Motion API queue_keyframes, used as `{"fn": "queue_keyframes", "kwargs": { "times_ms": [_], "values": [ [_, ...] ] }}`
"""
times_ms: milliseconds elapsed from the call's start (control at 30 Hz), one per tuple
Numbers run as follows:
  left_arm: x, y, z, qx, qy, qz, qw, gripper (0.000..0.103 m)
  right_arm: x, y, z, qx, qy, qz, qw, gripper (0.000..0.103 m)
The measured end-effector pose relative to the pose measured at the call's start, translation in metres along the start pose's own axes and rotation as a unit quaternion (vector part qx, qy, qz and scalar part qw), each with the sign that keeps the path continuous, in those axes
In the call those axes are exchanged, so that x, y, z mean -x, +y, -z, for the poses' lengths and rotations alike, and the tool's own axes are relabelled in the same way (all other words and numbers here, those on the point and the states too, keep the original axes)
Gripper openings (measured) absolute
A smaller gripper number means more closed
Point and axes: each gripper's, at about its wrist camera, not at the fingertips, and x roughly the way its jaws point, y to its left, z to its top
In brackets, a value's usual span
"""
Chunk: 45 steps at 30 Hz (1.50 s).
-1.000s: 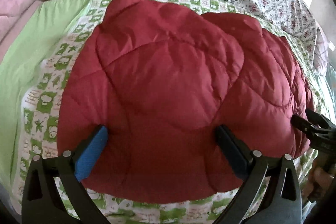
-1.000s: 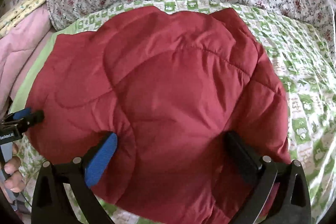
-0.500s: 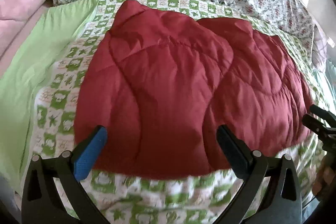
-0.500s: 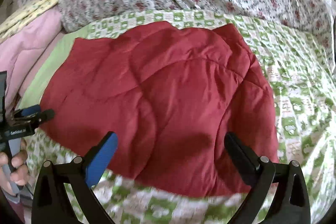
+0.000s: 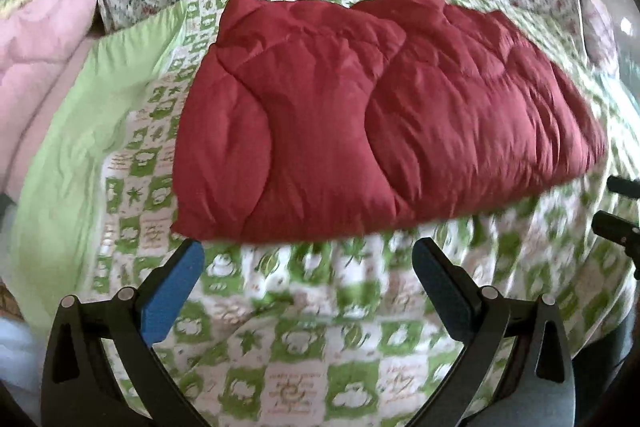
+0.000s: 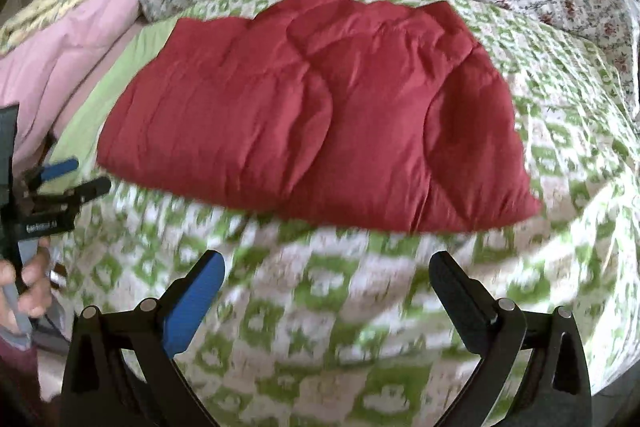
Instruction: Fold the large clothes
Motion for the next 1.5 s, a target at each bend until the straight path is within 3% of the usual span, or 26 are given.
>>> {"fn": "queue_keyframes", "kwargs": {
  "times_ms": [167, 267, 333, 500, 667, 800, 1167, 1500],
  "values": [
    [0.003, -0.012, 0.01, -0.038, 0.008, -0.019, 0.9991, 0.103, -0.002, 0.016, 0.017, 0.05, 0.031, 0.019, 0.998, 0.103],
    [0.016, -0.014, 0.006, -0.042, 0.008, -0.028, 0.9987, 0.103, 0.009, 0.022, 0.018, 0.059, 0.027, 0.014, 0.998, 0.103],
    [0.031, -0.011, 0.002, -0.024, -0.002, -0.024, 0.9994, 0.103, 0.027, 0.025, 0.012, 0.048, 0.004, 0.017, 0.999, 0.103],
    [0.066, -0.01, -0.008, 0.033, -0.02, 0.025, 0.9989, 0.103, 0.071, 0.026, -0.006, -0.006, -0.062, -0.009, 0.998, 0.103],
    [0.093, -0.011, -0.017, 0.066, -0.046, 0.028, 0.9964, 0.103, 0.11, 0.04, -0.02, 0.004, -0.124, 0.005, 0.992, 0.103],
    [0.092, -0.006, -0.023, 0.098, -0.052, 0.027, 0.9935, 0.103, 0.113, 0.042, -0.025, -0.009, -0.154, 0.016, 0.988, 0.103],
    [0.024, -0.017, -0.027, 0.078, 0.038, -0.016, 0.9961, 0.103, 0.026, 0.023, -0.034, -0.043, -0.058, 0.041, 0.997, 0.103],
    [0.018, -0.023, -0.052, 0.063, 0.043, -0.028, 0.9967, 0.103, 0.005, 0.027, -0.06, -0.032, -0.023, 0.044, 0.998, 0.103]
  ]
}}
